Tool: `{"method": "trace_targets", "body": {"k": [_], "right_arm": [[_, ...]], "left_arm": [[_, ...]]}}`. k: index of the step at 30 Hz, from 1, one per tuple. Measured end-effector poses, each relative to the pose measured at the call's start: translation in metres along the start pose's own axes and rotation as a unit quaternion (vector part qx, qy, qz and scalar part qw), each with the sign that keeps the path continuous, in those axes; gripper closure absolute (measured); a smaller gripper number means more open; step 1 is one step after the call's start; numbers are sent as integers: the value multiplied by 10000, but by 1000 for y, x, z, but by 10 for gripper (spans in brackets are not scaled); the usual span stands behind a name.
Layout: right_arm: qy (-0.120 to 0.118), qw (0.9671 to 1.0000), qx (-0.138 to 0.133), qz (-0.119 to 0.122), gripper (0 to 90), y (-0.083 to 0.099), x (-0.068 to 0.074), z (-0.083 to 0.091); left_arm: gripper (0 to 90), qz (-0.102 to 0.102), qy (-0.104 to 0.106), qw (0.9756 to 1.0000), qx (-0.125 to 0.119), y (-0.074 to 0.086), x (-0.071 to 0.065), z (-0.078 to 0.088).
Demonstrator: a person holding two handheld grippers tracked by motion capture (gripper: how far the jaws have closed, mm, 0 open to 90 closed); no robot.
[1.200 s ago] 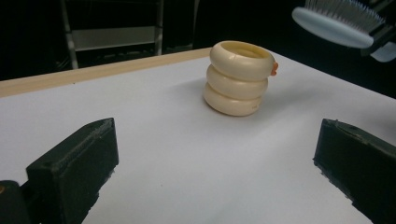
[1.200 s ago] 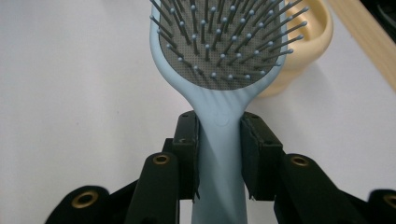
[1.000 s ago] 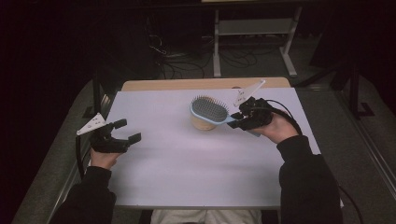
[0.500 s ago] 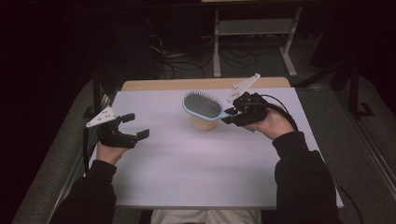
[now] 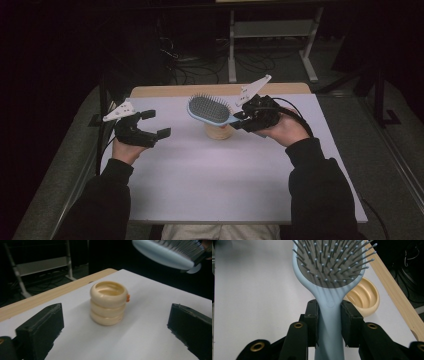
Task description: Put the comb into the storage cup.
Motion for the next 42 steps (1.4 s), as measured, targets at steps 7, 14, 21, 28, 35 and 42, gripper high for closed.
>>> {"method": "trace_targets", "body": {"k": [7, 14, 21, 28, 35, 42], "right_arm": [[58, 9999, -49, 73, 682, -5, 1, -1], [84, 9999, -93, 89, 682, -10, 1, -2], [110, 9998, -116, 76, 681, -13, -1, -6], [140, 9998, -131, 90, 682, -15, -1, -9], [171, 9997, -133, 104, 682, -15, 0, -13], [233, 9996, -118, 111, 682, -14, 0, -15]], "left_arm": [[30, -26, 192, 9998, 17, -15, -9, -12], [30, 58, 351, 9994, -28, -23, -16, -21], [30, 127, 481, 9987, -100, -29, -23, -30], [30, 362, 671, 9968, -258, -36, -29, -40], [30, 596, 767, 9946, -372, -43, -33, -49], [31, 948, 747, 9917, -449, -46, -35, -61]]}}
Point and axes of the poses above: each handheld gripper's, and its own axes: z roughly backward along the jaws, y roughly out of its underside, x roughly to its left, the point moved 2 cm from there along -z, roughly forward along the jaws, and after that the axes turned 6 degrees about z, right-handed, at the moved point
